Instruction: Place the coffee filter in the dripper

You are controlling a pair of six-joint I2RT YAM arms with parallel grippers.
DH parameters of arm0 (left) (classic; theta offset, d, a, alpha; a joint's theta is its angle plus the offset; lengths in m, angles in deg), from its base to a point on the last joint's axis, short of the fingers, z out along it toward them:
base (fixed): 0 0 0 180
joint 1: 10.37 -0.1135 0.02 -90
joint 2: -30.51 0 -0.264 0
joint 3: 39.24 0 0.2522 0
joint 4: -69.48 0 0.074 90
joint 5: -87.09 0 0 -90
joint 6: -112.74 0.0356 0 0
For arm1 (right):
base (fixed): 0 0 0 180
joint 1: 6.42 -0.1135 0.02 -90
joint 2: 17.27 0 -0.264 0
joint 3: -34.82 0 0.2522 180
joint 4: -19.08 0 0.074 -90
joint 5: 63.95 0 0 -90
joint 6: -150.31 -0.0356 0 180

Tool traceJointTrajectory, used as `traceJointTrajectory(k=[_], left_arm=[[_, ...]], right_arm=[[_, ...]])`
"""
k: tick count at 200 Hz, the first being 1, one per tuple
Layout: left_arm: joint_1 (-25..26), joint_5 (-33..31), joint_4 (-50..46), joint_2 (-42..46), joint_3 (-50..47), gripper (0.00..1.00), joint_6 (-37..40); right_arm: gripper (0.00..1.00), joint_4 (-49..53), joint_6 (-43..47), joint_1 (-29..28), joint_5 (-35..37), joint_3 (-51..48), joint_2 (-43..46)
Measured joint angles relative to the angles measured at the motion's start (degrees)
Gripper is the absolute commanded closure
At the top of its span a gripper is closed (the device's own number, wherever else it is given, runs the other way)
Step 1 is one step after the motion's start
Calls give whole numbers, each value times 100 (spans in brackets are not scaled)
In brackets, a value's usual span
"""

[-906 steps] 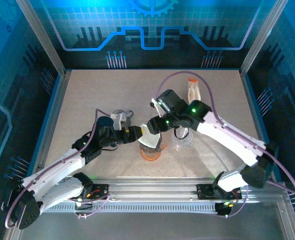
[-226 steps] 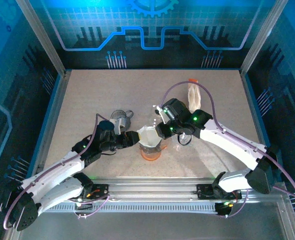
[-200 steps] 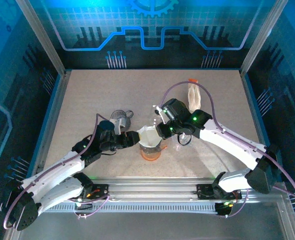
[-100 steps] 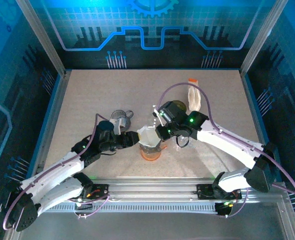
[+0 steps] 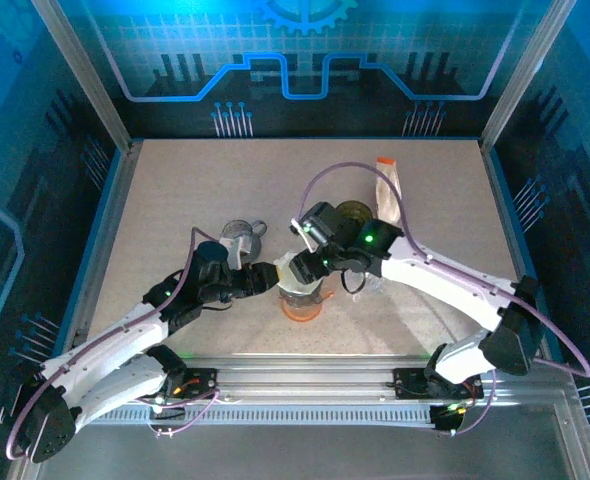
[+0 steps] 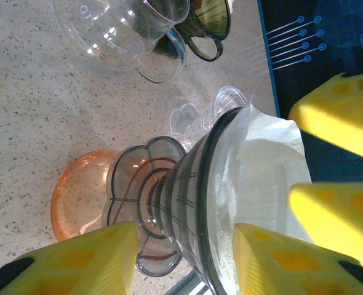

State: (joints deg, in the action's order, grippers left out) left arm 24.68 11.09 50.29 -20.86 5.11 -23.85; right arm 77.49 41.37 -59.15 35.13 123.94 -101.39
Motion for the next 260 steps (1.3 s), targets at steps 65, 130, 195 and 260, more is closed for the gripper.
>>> traceJointTrajectory(k=[65,130,195,260], left_arm=[[0,0,4,-2,0,54,0],[0,2,20,-66,0,54,0],[0,2,63,-79,0,54,-2],[0,46,114,-122,0,53,-2]], right_arm=[[31,146,81,-238,396,-4,-162],[29,188,101,-232,461,-2,-518],[30,184,103,-181,422,-2,-852],[30,114,101,-109,398,-79,-960]])
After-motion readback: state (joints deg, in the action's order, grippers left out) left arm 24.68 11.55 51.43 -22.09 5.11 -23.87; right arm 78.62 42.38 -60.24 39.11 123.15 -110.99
